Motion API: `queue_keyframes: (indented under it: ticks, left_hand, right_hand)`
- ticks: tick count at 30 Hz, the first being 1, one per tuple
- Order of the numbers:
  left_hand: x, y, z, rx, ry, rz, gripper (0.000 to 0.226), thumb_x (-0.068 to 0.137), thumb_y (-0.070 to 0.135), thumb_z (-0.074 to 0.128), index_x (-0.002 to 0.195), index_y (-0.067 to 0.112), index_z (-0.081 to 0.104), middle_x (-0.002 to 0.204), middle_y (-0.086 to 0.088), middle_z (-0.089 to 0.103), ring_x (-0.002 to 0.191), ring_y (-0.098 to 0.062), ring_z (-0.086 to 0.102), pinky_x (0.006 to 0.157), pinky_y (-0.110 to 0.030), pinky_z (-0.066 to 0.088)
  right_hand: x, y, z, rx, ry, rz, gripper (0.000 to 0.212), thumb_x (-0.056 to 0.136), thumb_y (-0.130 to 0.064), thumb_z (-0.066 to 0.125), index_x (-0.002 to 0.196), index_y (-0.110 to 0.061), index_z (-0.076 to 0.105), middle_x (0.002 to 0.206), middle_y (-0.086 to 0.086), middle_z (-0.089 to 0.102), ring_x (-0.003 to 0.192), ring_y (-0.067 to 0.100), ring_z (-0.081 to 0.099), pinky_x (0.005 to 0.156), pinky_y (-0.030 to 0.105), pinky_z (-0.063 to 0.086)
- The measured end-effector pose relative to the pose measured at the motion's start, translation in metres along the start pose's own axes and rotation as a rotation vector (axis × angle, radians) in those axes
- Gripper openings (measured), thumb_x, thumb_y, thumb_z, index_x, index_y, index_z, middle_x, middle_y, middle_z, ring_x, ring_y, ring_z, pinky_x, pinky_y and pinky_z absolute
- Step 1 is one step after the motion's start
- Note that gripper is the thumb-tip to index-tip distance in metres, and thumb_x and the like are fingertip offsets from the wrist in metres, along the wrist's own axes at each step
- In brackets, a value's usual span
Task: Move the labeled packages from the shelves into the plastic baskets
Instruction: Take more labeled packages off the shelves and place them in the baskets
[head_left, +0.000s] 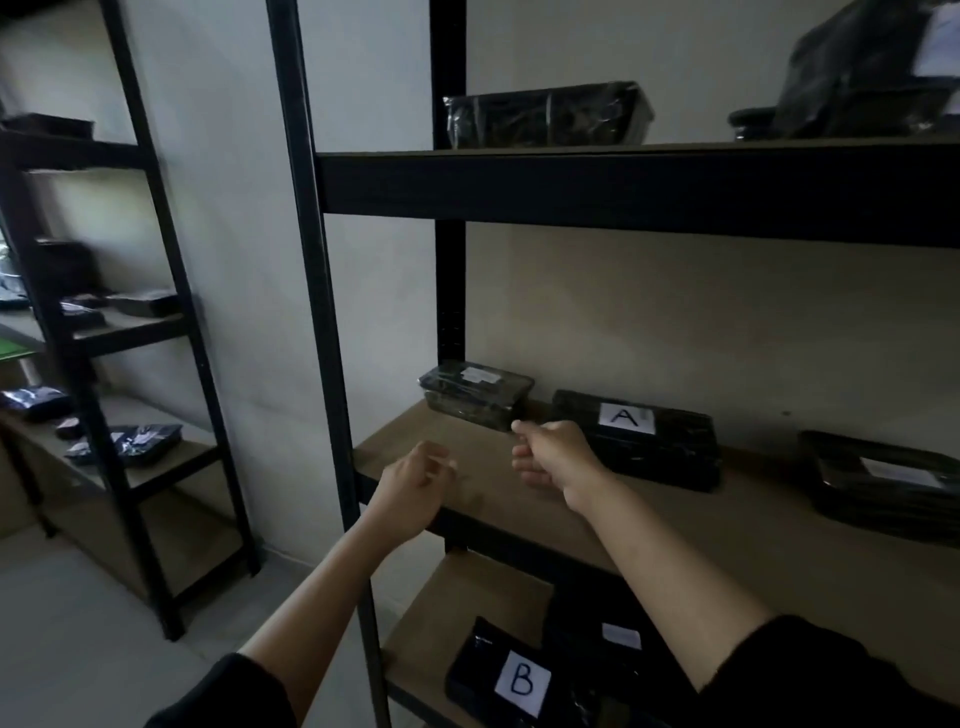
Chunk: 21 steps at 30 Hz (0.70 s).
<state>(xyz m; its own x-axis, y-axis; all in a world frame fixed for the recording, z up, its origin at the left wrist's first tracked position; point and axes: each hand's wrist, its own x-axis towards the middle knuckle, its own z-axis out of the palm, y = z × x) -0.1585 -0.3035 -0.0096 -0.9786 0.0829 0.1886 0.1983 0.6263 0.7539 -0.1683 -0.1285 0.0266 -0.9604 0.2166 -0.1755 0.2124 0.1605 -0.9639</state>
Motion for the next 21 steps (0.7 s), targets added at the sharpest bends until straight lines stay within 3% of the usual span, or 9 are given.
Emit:
queue_keyframes:
  ticks: [4,7,10,13,17,18,21]
  left_hand:
    - [0.058,-0.009,-0.015,0.047,-0.014,0.025,0.031,0.094,0.034,0.048,0.118,0.015,0.055,0.114,-0.005,0.064,0.103,-0.020,0.059,0.085,-0.030,0.046]
    - [0.102,-0.015,-0.024,0.010,-0.028,0.004,0.027,0.094,0.031,0.049,0.117,0.018,0.054,0.112,-0.002,0.061,0.097,-0.016,0.057,0.079,-0.025,0.040]
    - [0.132,-0.029,-0.025,0.006,-0.005,0.026,0.026,0.093,0.033,0.048,0.113,0.019,0.053,0.113,-0.002,0.058,0.100,-0.018,0.056,0.079,-0.028,0.042]
    - [0.147,-0.040,-0.022,0.057,0.023,-0.011,0.032,0.093,0.031,0.047,0.121,0.015,0.050,0.122,-0.008,0.054,0.113,-0.025,0.052,0.091,-0.034,0.042]
    - [0.152,-0.052,-0.016,-0.022,0.011,-0.102,0.042,0.095,0.031,0.040,0.132,0.010,0.039,0.136,-0.011,0.042,0.126,-0.027,0.039,0.103,-0.041,0.036]
    - [0.153,-0.055,-0.014,-0.046,0.016,-0.130,0.043,0.095,0.031,0.039,0.133,0.009,0.037,0.137,-0.012,0.041,0.127,-0.028,0.038,0.104,-0.042,0.036]
    - [0.157,-0.062,-0.011,-0.053,0.024,-0.168,0.047,0.094,0.030,0.041,0.134,0.007,0.035,0.136,-0.015,0.042,0.126,-0.030,0.039,0.104,-0.043,0.036]
  right_hand:
    - [0.056,-0.024,0.033,-0.103,0.075,0.010,0.040,0.094,-0.031,0.055,0.116,0.001,0.060,0.083,0.010,0.060,0.083,0.026,0.065,0.083,0.036,0.055]
    - [0.092,-0.036,0.052,-0.263,0.132,0.026,0.049,0.097,-0.031,0.048,0.131,0.004,0.050,0.128,0.019,0.057,0.114,0.035,0.059,0.099,0.042,0.049]
    - [0.123,-0.041,0.068,-0.325,0.167,0.067,0.049,0.095,-0.032,0.046,0.133,0.000,0.050,0.136,0.018,0.052,0.119,0.038,0.054,0.098,0.043,0.050]
    - [0.149,-0.038,0.073,-0.343,0.248,0.150,0.043,0.090,-0.027,0.047,0.124,-0.002,0.055,0.134,0.015,0.052,0.116,0.037,0.052,0.089,0.042,0.055]
    - [0.160,-0.035,0.072,-0.062,0.286,0.223,0.038,0.095,-0.021,0.042,0.125,0.000,0.054,0.125,0.018,0.056,0.119,0.036,0.053,0.100,0.047,0.048]
    - [0.161,-0.033,0.071,0.047,0.313,0.233,0.037,0.096,-0.019,0.043,0.125,0.001,0.054,0.120,0.017,0.057,0.117,0.036,0.054,0.099,0.048,0.049]
    - [0.159,-0.030,0.071,0.329,0.391,0.246,0.044,0.099,-0.024,0.048,0.136,-0.001,0.045,0.133,0.015,0.051,0.118,0.035,0.053,0.085,0.043,0.053]
